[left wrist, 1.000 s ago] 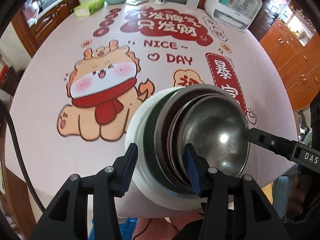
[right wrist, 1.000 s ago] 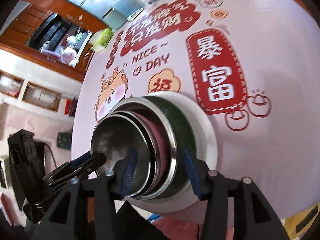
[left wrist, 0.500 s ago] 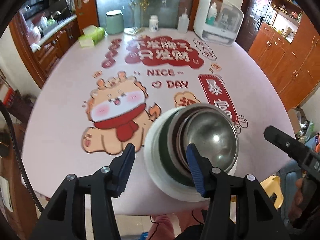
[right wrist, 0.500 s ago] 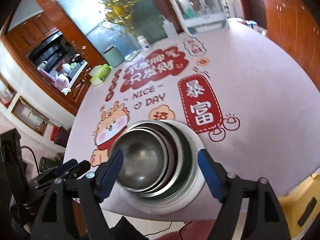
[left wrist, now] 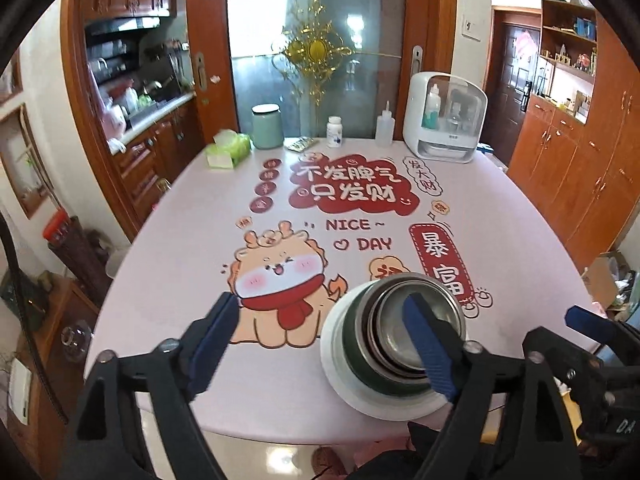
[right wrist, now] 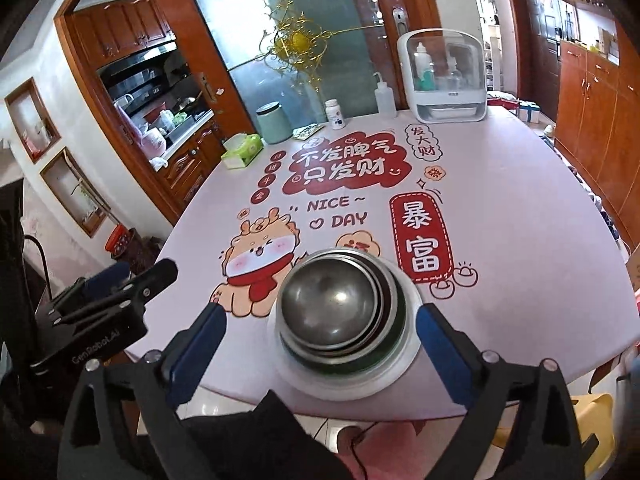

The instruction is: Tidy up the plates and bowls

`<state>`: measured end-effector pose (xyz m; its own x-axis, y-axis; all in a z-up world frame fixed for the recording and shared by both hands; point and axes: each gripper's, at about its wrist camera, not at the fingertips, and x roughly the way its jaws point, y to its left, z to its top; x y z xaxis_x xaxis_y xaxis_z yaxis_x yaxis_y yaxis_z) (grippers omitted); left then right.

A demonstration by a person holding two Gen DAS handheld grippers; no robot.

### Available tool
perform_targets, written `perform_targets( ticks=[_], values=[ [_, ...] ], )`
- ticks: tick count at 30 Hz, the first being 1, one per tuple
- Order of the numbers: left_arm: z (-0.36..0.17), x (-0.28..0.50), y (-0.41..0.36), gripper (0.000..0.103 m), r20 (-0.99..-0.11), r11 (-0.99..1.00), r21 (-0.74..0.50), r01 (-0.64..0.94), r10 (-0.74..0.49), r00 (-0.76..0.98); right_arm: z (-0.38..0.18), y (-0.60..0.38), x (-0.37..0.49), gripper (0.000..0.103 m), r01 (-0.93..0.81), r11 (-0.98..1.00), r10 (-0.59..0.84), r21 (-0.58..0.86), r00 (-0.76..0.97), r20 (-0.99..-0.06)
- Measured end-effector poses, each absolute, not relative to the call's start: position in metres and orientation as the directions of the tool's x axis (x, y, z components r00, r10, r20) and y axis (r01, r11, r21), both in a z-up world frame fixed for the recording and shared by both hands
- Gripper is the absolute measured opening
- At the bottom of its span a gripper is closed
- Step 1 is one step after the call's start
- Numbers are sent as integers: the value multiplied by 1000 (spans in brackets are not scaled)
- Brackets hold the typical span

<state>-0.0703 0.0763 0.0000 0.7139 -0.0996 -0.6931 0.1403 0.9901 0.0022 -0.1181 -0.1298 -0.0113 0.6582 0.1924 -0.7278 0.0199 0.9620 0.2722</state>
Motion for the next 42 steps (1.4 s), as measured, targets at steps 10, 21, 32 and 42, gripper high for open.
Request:
perform_targets(
  ticks=[10,21,32,42],
  values=[
    [-6,-93,79,102,-694,996,51,73,-17,719,-16,-120,-142,103,77,966,132,245,671,-730],
    [-9,-102,79,102,-701,996,57,63,-5,713,-17,-118,-152,103,97,967,112,234,664,-740],
    [-10,-105,78,102,-704,996,61,70,-6,711,-18,-117,-157,103,105,963,117,250,671,-732],
    [-7,-105,82,102,-706,996,58,73,-11,708,-18,-114,-155,103,107,959,127,261,663,-738]
  ],
)
